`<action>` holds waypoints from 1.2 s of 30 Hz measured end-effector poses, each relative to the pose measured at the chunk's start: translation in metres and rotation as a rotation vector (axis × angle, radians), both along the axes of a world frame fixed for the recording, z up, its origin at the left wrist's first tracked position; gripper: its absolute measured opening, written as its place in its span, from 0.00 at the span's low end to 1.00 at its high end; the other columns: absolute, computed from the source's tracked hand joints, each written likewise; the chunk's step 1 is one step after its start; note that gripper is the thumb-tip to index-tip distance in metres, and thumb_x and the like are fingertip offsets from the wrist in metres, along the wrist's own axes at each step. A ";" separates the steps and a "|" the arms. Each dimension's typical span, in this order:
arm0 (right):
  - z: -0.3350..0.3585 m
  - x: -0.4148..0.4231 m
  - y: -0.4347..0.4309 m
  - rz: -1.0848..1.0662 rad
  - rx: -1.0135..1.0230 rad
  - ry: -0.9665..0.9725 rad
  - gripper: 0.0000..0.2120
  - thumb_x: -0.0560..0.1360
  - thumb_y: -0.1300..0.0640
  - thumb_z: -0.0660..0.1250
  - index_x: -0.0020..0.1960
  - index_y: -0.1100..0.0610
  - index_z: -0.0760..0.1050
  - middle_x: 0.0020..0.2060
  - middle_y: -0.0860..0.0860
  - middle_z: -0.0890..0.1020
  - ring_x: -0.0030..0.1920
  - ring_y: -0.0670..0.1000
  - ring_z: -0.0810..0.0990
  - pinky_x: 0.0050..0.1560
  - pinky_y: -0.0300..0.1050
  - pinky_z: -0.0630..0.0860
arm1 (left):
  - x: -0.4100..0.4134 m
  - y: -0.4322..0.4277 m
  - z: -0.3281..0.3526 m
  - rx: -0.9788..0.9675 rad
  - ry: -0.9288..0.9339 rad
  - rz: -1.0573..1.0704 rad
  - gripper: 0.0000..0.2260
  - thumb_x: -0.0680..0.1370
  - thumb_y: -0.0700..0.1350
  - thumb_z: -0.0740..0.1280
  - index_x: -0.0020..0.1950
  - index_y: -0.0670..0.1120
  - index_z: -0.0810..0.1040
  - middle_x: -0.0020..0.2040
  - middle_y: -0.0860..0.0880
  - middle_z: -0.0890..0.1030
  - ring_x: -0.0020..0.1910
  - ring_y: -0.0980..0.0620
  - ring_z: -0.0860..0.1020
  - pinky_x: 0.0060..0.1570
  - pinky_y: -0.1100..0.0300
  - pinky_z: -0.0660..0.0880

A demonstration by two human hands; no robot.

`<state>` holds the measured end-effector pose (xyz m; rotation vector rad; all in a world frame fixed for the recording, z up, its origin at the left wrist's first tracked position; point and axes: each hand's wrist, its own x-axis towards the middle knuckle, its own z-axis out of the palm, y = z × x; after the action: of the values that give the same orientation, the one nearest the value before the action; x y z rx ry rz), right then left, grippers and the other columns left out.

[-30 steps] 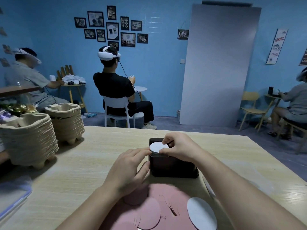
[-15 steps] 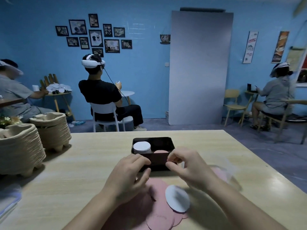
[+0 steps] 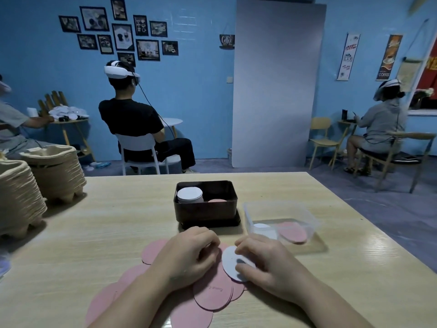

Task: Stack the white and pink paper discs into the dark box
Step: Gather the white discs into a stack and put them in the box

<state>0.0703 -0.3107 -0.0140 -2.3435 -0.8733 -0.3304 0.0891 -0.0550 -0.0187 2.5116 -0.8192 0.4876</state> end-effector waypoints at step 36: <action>0.005 -0.008 -0.014 -0.173 0.076 0.086 0.18 0.64 0.39 0.79 0.46 0.43 0.76 0.53 0.35 0.81 0.56 0.43 0.80 0.53 0.43 0.78 | -0.008 -0.005 0.015 0.018 0.008 -0.023 0.22 0.71 0.66 0.69 0.61 0.57 0.75 0.48 0.62 0.76 0.52 0.61 0.73 0.54 0.58 0.74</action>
<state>0.0627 -0.3249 -0.0089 -2.3490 -0.6089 -0.3248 0.0812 -0.0603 -0.0041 2.5160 -0.8519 0.4646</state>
